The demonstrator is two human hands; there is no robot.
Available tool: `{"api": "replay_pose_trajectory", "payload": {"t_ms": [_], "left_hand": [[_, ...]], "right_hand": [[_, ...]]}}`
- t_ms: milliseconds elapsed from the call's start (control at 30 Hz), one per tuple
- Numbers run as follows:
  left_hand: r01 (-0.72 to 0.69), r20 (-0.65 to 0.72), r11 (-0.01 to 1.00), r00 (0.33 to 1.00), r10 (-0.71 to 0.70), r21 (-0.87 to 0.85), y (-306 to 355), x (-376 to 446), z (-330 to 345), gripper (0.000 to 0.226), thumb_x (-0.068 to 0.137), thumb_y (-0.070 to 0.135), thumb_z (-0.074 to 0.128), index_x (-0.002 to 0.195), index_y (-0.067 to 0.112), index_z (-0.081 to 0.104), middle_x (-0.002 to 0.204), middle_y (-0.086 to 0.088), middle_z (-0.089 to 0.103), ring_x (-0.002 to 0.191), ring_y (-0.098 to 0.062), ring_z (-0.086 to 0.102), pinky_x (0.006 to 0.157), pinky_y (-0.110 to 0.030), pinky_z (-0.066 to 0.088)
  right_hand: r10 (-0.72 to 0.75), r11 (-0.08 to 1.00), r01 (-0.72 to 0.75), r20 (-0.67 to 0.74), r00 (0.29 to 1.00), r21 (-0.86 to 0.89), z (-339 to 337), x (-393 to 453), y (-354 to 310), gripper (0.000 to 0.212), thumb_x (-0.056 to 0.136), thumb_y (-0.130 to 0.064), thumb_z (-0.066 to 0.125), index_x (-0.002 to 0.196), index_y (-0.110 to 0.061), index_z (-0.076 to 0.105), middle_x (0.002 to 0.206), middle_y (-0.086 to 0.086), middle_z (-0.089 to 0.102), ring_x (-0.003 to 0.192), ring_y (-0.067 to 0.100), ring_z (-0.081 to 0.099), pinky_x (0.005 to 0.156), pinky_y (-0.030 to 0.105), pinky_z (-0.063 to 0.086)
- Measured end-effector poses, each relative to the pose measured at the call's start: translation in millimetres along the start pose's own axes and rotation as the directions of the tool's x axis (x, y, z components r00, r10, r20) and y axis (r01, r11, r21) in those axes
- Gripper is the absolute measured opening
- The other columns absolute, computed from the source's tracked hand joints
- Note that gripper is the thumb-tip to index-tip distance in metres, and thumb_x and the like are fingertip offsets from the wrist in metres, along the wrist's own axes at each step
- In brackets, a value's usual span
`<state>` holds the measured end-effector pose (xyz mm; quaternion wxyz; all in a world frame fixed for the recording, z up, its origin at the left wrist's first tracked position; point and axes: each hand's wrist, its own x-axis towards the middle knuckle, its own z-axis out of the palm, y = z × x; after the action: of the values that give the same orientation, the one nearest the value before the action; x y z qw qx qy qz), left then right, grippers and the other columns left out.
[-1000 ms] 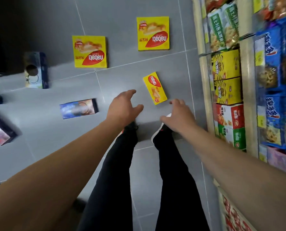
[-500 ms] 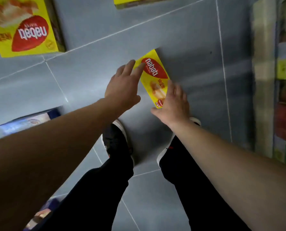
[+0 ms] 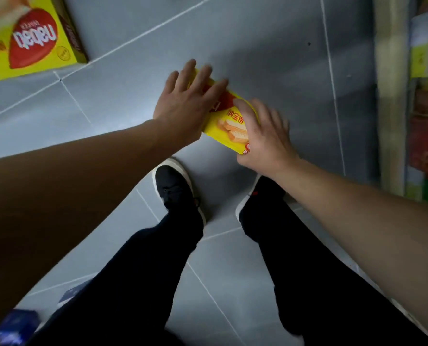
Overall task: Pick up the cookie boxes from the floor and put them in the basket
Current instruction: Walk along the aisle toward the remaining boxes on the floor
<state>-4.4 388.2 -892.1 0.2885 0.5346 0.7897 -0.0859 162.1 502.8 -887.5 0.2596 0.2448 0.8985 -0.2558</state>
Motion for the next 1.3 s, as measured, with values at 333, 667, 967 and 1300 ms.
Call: {"api": "replay_pose_trajectory", "payload": {"t_ms": [333, 667, 967, 1300], "left_hand": [[-0.019, -0.092, 0.995, 0.996, 0.01, -0.101, 65.5, -193.2, -218.7, 0.077, 0.069, 0.029, 0.069, 0.139, 0.027, 0.036, 0.135, -0.011, 0.042, 0.128, -0.042, 0.034, 0.094, -0.051, 0.043], [-0.199, -0.2, 0.977, 0.963, 0.18, -0.082, 102.2, -345.1, -384.8, 0.095, 0.061, 0.043, 0.077, 0.143, 0.028, 0.032, 0.144, -0.011, 0.038, 0.135, -0.039, 0.029, 0.109, -0.051, 0.029], [-0.391, 0.062, 0.897, 0.909, 0.411, -0.208, 134.8, -390.7, -447.7, 0.07, 0.067, 0.043, 0.068, 0.131, 0.021, 0.052, 0.116, -0.01, 0.061, 0.104, -0.034, 0.058, 0.088, -0.043, 0.049], [-0.697, 0.179, 0.715, 0.712, 0.679, 0.061, 259.2, -444.5, -440.2, 0.041, 0.074, 0.044, 0.072, 0.109, 0.027, 0.061, 0.101, -0.001, 0.063, 0.095, -0.026, 0.06, 0.076, -0.041, 0.053]], "right_hand": [[0.034, 0.95, -0.117, 0.278, 0.96, 0.288, -238.0, -174.7, -76.3, 0.11, 0.057, -0.064, 0.074, 0.148, -0.025, 0.027, 0.145, 0.004, 0.043, 0.127, 0.024, 0.049, 0.102, 0.04, 0.043], [0.207, 0.958, -0.224, 0.106, 0.972, 0.178, -365.2, -343.6, -165.2, 0.058, 0.068, -0.046, 0.082, 0.109, -0.018, 0.051, 0.105, 0.007, 0.063, 0.094, 0.03, 0.061, 0.07, 0.034, 0.045], [0.275, 0.961, -0.263, -0.269, 0.923, 0.081, -355.2, -490.9, -232.3, 0.06, 0.077, -0.055, 0.073, 0.115, -0.012, 0.052, 0.107, 0.009, 0.06, 0.096, 0.033, 0.056, 0.067, 0.035, 0.035], [0.569, 0.821, -0.525, -0.405, 0.716, 0.226, -282.5, -633.8, -240.3, 0.057, 0.073, -0.042, 0.08, 0.115, -0.011, 0.058, 0.1, 0.011, 0.065, 0.082, 0.033, 0.062, 0.066, 0.039, 0.048]]}}
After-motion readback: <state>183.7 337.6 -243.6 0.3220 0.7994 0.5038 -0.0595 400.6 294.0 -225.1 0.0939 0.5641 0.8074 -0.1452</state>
